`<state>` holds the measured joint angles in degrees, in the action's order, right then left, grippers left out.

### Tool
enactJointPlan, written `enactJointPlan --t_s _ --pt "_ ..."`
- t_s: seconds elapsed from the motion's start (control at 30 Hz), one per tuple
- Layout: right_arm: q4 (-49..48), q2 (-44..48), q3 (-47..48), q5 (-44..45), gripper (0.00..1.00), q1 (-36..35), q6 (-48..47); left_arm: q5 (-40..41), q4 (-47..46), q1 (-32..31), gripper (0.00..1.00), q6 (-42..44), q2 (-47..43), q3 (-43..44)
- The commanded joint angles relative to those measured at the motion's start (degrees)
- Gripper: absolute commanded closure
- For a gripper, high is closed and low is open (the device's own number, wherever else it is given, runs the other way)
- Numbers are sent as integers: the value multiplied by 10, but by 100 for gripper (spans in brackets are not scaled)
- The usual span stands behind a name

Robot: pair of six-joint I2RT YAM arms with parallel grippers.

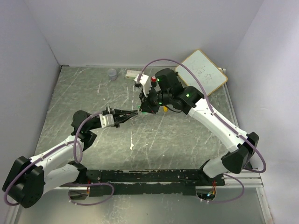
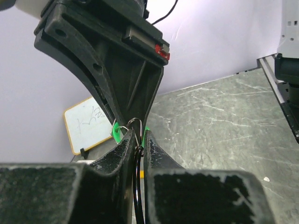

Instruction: Remove the keys from the keyring

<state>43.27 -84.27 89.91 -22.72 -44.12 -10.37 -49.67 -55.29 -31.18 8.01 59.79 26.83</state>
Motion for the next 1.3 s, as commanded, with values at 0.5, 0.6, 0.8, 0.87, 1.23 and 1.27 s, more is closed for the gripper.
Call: enactJointPlan --t_s 0.5,0.6,0.8,0.87,1.23,1.27 --pt "-69 52 -23 -55 100 20 -2 -79 -118 -14 93 -39 -8 37" --pt "-71 63 -23 -49 100 19 3 -74 -141 -14 93 -55 -1 30" --pt "-69 83 -20 -49 100 15 7 -78 -186 -14 93 -88 27 28" --pt "-73 90 -22 -56 100 14 11 -79 -209 -14 93 -101 36 27" --pt "-119 40 -51 206 100 14 92 -34 -127 -13 93 -71 54 41" --pt "-125 36 -55 219 100 16 98 -18 -94 -13 93 -56 57 44"
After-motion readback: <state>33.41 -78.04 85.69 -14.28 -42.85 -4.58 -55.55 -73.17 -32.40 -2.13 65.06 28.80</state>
